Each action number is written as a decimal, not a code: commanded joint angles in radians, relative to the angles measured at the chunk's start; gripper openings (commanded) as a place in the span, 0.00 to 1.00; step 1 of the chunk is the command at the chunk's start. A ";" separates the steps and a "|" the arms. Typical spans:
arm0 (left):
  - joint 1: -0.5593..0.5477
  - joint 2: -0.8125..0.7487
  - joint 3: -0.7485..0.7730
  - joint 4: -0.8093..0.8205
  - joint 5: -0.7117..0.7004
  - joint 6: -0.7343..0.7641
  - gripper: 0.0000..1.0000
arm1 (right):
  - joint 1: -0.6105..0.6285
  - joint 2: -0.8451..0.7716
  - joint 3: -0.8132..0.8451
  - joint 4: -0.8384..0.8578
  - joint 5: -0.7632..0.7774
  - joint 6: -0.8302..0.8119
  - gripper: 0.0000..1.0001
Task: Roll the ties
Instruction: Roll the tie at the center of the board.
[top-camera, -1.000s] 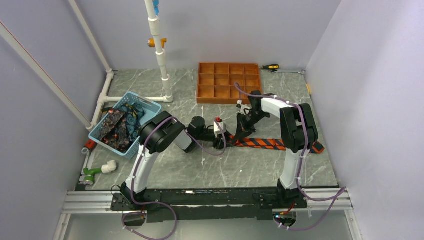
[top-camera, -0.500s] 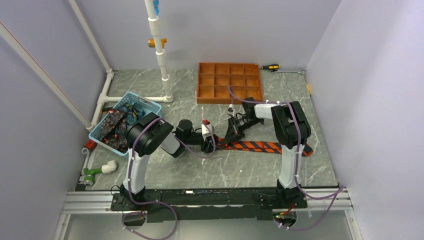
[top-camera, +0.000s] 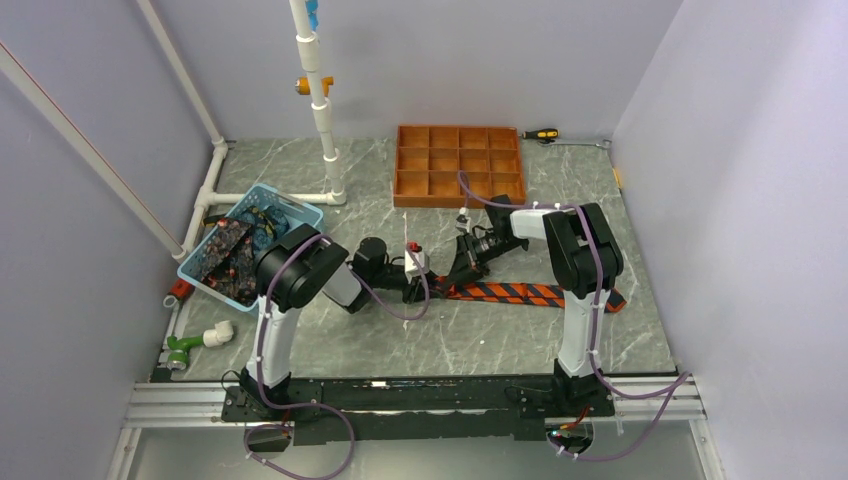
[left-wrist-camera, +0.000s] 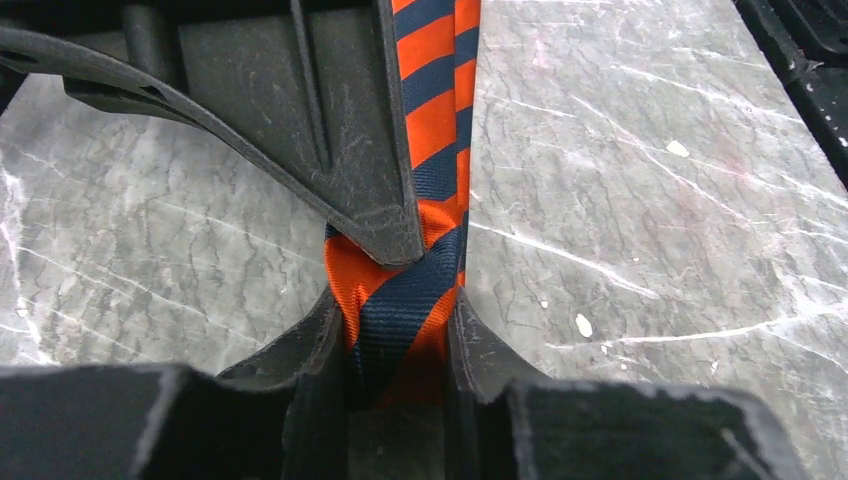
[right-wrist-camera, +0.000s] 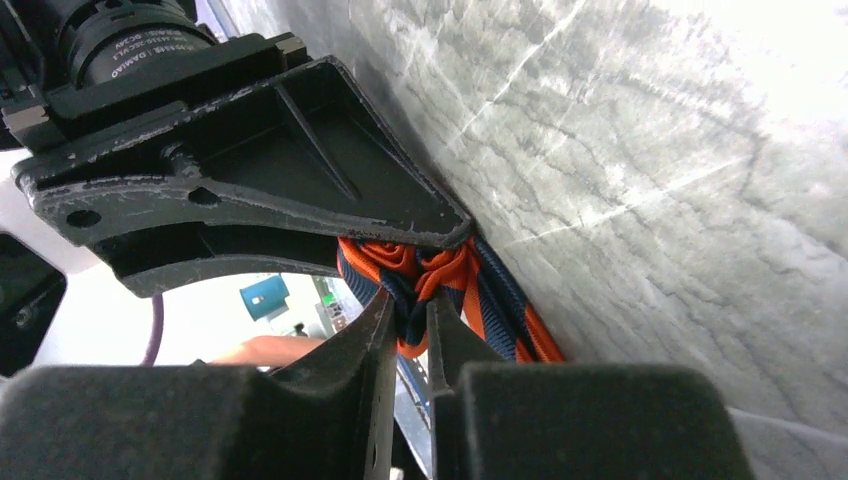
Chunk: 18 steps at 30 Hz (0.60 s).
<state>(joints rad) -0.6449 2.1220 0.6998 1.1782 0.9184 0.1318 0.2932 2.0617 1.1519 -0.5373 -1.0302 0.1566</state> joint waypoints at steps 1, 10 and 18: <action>-0.028 -0.012 0.014 -0.312 -0.094 0.143 0.08 | 0.015 0.027 0.047 0.017 0.330 -0.134 0.24; -0.047 -0.077 0.043 -0.580 -0.203 0.255 0.00 | -0.257 -0.133 0.212 -0.486 0.367 -0.332 0.51; -0.048 -0.066 0.079 -0.658 -0.226 0.260 0.00 | -0.354 -0.285 -0.005 -0.614 0.698 -0.519 0.32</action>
<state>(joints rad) -0.6891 2.0056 0.7982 0.7631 0.8070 0.3519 -0.0914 1.8404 1.2526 -1.0149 -0.5266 -0.2329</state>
